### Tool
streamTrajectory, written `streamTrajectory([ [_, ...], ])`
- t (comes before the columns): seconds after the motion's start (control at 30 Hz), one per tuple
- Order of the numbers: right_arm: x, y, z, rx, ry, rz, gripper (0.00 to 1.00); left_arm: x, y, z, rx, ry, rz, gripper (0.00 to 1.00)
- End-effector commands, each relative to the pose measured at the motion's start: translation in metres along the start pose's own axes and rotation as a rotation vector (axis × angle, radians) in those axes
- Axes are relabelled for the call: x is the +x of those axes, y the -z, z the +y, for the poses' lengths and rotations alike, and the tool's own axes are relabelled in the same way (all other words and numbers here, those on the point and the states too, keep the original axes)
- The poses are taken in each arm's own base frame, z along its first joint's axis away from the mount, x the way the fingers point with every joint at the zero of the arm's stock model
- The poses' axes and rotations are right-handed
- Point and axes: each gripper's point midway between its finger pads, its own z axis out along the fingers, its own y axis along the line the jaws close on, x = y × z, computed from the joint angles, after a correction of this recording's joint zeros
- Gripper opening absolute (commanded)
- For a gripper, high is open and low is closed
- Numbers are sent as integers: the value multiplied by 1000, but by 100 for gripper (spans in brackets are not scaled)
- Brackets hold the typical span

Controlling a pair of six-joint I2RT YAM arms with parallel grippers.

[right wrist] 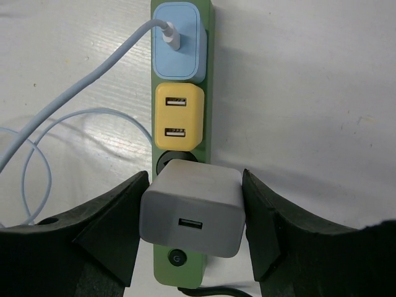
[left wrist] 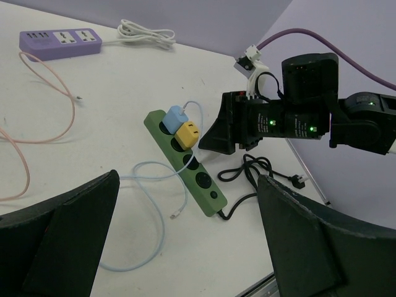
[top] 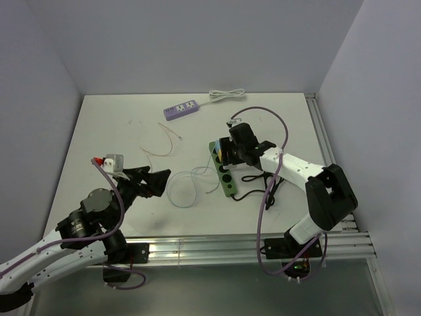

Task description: Insert the plug

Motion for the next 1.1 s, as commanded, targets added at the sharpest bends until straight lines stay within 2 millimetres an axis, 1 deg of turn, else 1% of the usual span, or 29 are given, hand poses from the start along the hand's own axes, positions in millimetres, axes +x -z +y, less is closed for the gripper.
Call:
streamTrajectory([
  [0.0,-26,3,8,-42,18,-76,0,-10,-3,-10,29,17,-30,99],
  [0.07,-24,2,7,-40,24,-58,0,-10,-4,-11,30,17,-33,99],
  [0.2,-13,-2,11,-76,53,-15,0,-9,-5,-11,29,17,-30,99],
  [0.37,0,-10,3,-50,76,12,0,-5,-7,-9,23,21,-26,99],
  [0.43,2,-13,0,-41,81,21,0,-6,-7,-11,32,27,-27,99],
  [0.53,10,-17,-2,-36,102,57,0,-4,-8,-13,38,23,-22,99],
  [0.6,16,-19,-6,-30,123,75,0,-5,-8,-14,38,23,-22,99],
  [0.7,31,-18,-14,-12,136,128,0,-5,-8,-14,40,23,-21,99],
  [0.77,37,-18,-19,-2,128,145,0,-5,-7,-14,45,31,-30,99],
  [0.87,50,-19,-23,9,118,182,0,-6,-6,-15,60,42,-42,99],
  [0.93,49,-18,-28,51,110,195,0,-6,-6,-16,65,43,-41,99],
  [1.07,60,-26,-28,103,28,266,0,-6,-8,-17,62,37,-35,99],
])
